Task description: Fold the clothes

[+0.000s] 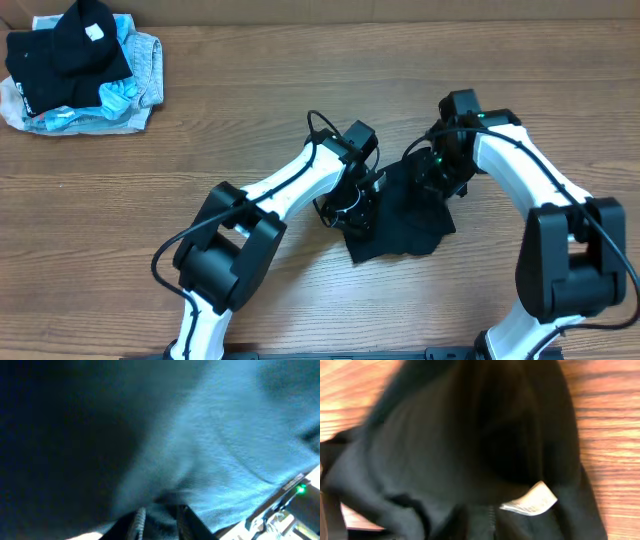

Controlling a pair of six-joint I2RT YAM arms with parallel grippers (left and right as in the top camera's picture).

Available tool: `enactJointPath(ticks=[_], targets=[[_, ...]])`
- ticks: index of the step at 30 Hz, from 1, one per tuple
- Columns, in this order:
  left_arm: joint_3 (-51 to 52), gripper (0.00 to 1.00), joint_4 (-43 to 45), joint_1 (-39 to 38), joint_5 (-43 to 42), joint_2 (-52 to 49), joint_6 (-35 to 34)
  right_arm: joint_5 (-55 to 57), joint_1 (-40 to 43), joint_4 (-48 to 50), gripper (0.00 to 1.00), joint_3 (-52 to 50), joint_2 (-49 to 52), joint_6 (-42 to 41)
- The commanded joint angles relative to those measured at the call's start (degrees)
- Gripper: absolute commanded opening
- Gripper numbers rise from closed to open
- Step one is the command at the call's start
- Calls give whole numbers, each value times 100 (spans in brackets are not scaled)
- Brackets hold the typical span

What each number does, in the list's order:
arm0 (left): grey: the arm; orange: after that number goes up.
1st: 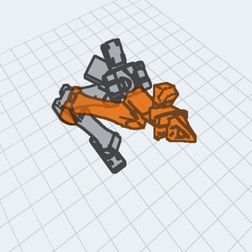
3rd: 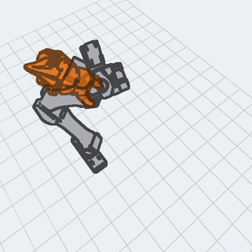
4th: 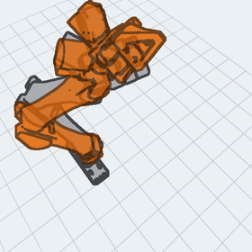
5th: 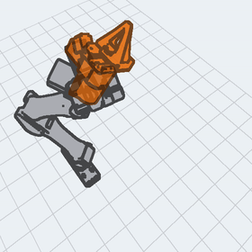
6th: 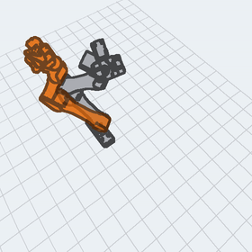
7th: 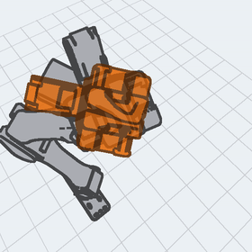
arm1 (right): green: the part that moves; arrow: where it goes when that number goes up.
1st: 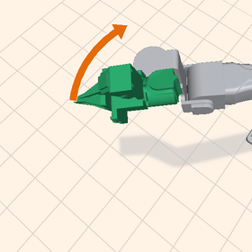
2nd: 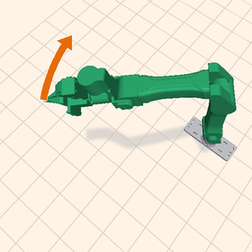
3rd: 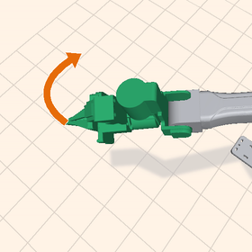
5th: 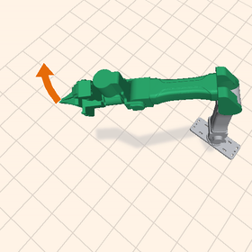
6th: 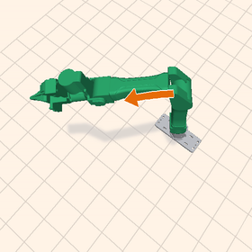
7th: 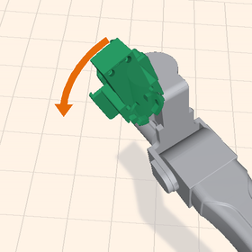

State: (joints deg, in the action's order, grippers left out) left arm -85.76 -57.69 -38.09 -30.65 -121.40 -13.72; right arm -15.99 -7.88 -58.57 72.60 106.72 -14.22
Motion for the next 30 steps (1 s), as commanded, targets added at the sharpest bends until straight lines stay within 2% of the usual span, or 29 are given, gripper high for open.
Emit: enactJointPath(ticks=[1, 4, 6, 10, 13, 16, 17, 18, 19, 20, 25, 26, 28, 30], targets=[[-63, 21, -317, 24, 197, -358, -131, 872, 22, 98, 4, -2, 116, -492], [-66, 10, -562, 52, 636, -341, -133, 1456, 74, 195, 4, 0, 116, -745], [-68, 7, -715, 101, 885, -275, -136, 1519, 138, 168, 4, 83, 116, -750], [-68, 7, -957, 243, 1445, -70, -197, 1744, 339, -452, 4, 575, 109, -772], [-68, 9, -962, 354, 1451, 92, -170, 1668, 479, -1244, 6, 1113, 109, -769], [-68, 12, -931, 402, 1453, 238, -166, 1471, 496, -2022, 22, 1456, 109, -505], [-68, 15, -903, 404, 1453, 269, -166, 1377, 496, -2264, 34, 1480, 109, -461], [-68, 16, -855, 402, 1451, 284, -166, 1292, 496, -2444, 50, 1475, 109, -463], [-68, 18, -817, 402, 1451, 295, -166, 1202, 494, -2586, 57, 1445, 109, -444], [-68, 20, -780, 396, 1451, 295, -164, 1113, 481, -2667, 59, 1373, 109, -354], [-68, 24, -673, 396, 1423, 293, -151, 896, 420, -2520, 57, 807, 109, -315], [-68, 24, -671, 398, 1403, 293, -151, 778, 420, -2387, 55, 638, 109, -313], [-68, 24, -673, 398, 1403, 295, -149, 605, 420, -2144, 43, 354, 109, -313], [-68, 24, -671, 396, 1349, 295, -98, 479, 420, -1937, 40, 98, 109, -313]])
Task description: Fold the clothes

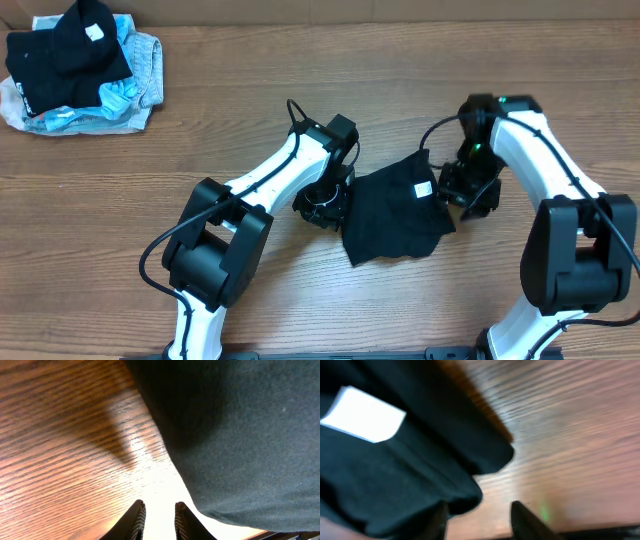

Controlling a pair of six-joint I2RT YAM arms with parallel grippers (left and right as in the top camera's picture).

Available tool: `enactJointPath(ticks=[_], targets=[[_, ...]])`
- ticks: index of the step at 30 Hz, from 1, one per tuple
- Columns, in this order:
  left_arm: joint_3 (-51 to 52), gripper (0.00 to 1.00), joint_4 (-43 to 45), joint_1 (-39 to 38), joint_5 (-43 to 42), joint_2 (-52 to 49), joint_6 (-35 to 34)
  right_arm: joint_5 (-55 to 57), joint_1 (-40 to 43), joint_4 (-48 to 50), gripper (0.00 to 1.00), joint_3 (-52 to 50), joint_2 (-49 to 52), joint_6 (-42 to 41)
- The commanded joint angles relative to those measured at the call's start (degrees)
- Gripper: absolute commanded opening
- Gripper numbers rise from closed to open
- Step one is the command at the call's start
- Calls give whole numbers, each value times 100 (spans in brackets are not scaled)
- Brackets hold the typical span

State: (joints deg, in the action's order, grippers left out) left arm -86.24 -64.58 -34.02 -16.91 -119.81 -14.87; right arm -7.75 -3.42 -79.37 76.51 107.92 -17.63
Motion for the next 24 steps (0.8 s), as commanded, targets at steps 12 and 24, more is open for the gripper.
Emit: enactJointPath(ticks=[12, 24], targets=[[-20, 37, 125, -11, -369, 136, 225, -503, -26, 678, 37, -835, -11, 2], [-20, 39, 72, -9, -372, 136, 313, -555, -26, 975, 4, -868, -11, -63]])
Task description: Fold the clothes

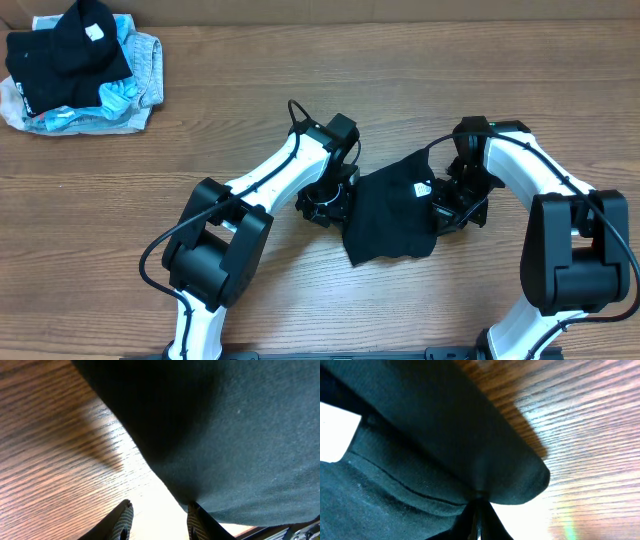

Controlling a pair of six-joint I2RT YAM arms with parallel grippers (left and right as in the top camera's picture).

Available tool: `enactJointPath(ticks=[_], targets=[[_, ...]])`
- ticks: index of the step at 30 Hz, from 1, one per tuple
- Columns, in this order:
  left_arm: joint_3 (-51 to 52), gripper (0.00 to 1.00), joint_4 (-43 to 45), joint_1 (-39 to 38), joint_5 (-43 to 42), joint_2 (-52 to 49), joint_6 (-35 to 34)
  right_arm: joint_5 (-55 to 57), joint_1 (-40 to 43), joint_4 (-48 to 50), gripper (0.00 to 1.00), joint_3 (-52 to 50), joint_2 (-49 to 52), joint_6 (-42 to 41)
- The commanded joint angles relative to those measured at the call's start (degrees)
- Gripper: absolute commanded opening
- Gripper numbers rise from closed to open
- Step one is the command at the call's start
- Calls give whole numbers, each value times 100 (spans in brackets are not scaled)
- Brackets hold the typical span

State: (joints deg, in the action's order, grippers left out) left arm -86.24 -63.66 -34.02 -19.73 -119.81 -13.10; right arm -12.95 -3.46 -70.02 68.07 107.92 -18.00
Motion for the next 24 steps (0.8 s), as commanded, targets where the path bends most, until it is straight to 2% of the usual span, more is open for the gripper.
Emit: enactJointPath(ticks=[1, 5, 10, 13, 18, 24], targets=[[-20, 39, -20, -9, -90, 136, 136, 20, 0, 61, 4, -9, -11, -50], [-20, 38, -17, -9, -90, 136, 138, 363, 188, -234, 4, 330, -11, -133], [-20, 38, -28, 26, -87, 136, 247, 1021, 413, -1161, 4, 1318, -11, -133], [-20, 38, -13, 24, -90, 136, 282, 1185, 463, -1290, 4, 1777, -11, -138], [-20, 38, 15, 24, -90, 136, 282, 1329, 483, -636, 4, 1779, -9, -133], [-20, 38, -17, 26, -90, 136, 299, 1751, 483, 927, 4, 1106, -9, -289]])
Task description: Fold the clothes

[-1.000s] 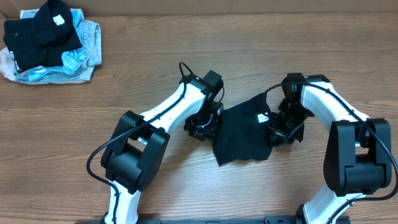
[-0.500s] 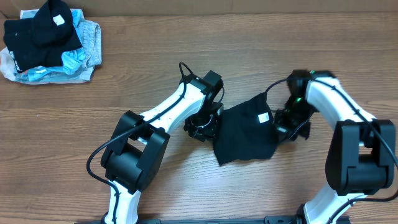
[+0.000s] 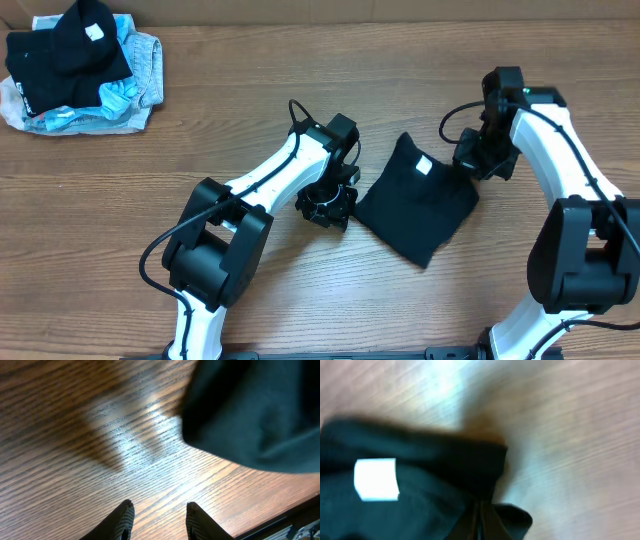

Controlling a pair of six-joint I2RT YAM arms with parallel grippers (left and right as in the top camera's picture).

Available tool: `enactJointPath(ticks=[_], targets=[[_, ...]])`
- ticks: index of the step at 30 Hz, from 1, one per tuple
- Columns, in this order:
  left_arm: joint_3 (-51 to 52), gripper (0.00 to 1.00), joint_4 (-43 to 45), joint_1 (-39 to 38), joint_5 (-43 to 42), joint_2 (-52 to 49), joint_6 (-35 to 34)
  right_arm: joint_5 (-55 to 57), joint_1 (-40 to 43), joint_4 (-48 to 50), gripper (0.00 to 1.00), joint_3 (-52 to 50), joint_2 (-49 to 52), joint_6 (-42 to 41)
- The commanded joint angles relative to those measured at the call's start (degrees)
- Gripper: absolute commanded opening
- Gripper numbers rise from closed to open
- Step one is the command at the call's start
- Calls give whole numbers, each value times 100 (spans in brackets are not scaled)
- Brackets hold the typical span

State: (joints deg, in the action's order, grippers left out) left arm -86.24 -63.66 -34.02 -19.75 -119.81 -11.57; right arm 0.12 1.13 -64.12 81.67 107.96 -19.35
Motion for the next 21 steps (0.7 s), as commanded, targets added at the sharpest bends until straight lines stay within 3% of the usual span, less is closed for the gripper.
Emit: enactJointPath(ticks=[1, 4, 5, 8, 9, 15, 19, 21], targets=[[-20, 38, -17, 26, -90, 136, 168, 501, 24, 546, 4, -304, -13, -197], [-20, 38, -57, 15, -87, 136, 264, 490, 24, 837, 5, -229, -15, -195], [-20, 38, -66, 15, -87, 136, 262, 479, 24, 815, 15, -136, -15, -192], [-20, 38, -63, 15, -90, 136, 260, 476, 24, 468, 90, 280, -15, -190], [-20, 39, -63, 15, -87, 136, 260, 476, 24, 267, 100, 452, -15, -192], [-20, 39, -66, 15, -87, 136, 262, 472, 24, -1519, 99, 1703, -15, -192], [-20, 39, -35, 15, -87, 136, 260, 74, 24, -2500, 37, 1939, -15, -190], [-20, 39, 9, 15, -87, 136, 260, -260, -4, -2625, 25, 1685, -15, -122]])
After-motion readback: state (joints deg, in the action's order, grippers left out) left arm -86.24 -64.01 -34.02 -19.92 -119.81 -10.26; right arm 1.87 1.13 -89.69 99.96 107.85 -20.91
